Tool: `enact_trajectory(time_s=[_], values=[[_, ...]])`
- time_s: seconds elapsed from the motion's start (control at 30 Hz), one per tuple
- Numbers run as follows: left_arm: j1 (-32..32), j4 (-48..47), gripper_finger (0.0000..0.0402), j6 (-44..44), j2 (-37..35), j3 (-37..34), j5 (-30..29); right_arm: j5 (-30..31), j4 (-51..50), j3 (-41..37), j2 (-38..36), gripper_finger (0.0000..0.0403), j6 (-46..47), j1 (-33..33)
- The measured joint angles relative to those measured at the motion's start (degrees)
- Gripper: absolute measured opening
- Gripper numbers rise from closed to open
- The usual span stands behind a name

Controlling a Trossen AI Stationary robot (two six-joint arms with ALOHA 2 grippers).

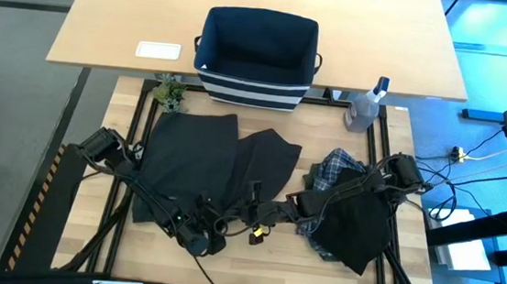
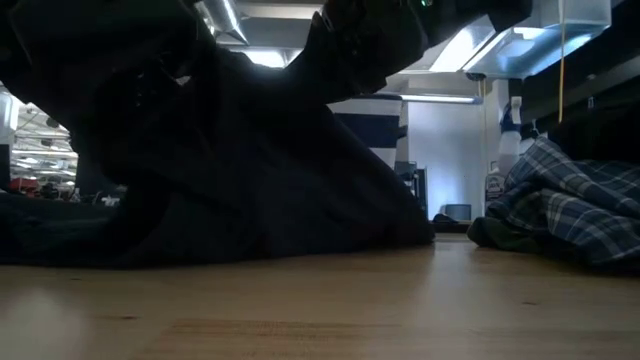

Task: Fold Laundry from Bin
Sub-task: Fold the black shorts

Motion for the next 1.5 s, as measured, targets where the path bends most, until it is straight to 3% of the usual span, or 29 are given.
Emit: enact_trajectory(time_s=[0.1,0.17,0.53,0.8,1.0,1.23,1.5], values=[[-0.19,0.02,0.003,0.41,0.0,0.0,-0.56,-0.1,-0.6,0.0,0.0,0.0,-0.02,-0.02],[-0.17,0.03,0.0014,1.32,0.0,0.0,-0.77,-0.16,-0.78,0.0,0.0,0.0,-0.02,-0.02],[-0.11,0.46,0.0006,13.61,0.0,0.0,0.75,-0.7,-3.76,0.0,0.0,0.0009,-1.57,0.0],[-0.15,1.93,0.0006,30.54,0.0,-0.02,3.06,-3.45,-3.5,-0.02,0.02,0.0011,3.12,0.09],[1.28,3.67,0.0007,42.72,-0.07,-0.02,9.06,-2.56,-2.49,-0.04,0.07,0.0012,6.91,0.02],[3.46,5.9,0.0012,47.95,-0.07,-0.02,10.55,-2.13,-2.51,-0.04,0.07,0.0012,8.19,0.0],[3.78,7.13,0.0014,48.13,-0.07,-0.02,10.91,-2.16,-2.51,-0.04,0.07,0.0012,8.15,-0.01]])
